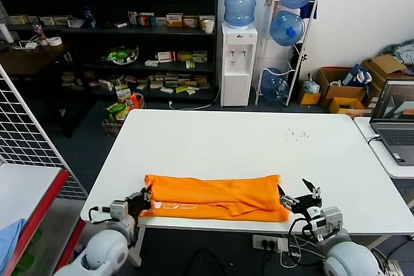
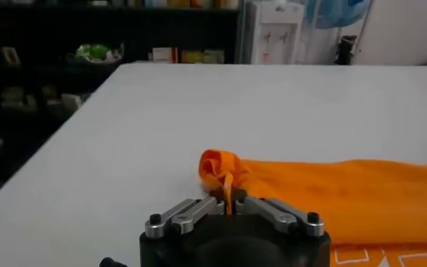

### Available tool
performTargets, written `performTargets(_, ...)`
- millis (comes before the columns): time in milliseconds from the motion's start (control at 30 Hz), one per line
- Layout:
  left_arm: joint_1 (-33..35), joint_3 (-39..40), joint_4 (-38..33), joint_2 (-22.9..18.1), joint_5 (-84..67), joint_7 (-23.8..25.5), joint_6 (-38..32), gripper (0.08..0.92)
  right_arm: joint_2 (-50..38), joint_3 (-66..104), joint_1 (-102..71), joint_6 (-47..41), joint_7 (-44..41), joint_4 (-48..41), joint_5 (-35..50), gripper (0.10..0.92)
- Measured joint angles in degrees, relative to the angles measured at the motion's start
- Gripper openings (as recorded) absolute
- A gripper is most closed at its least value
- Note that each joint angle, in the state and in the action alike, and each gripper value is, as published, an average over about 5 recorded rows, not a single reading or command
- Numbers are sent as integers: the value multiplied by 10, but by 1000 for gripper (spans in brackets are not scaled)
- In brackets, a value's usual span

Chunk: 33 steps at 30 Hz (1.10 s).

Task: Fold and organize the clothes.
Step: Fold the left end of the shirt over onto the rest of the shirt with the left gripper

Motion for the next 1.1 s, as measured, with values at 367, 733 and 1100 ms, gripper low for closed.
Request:
performTargets(367, -54, -47, 46, 93, -16, 5, 4, 129, 17, -10, 22, 18, 1, -18, -10, 823)
performTargets(733, -49, -18, -55, 94, -55, -23, 46, 129, 38, -6, 19, 43, 1, -40, -46, 823)
performTargets(1100, -64, 63, -122, 19, -104, -68, 86, 129, 51, 9, 13, 66, -1, -60, -85, 823)
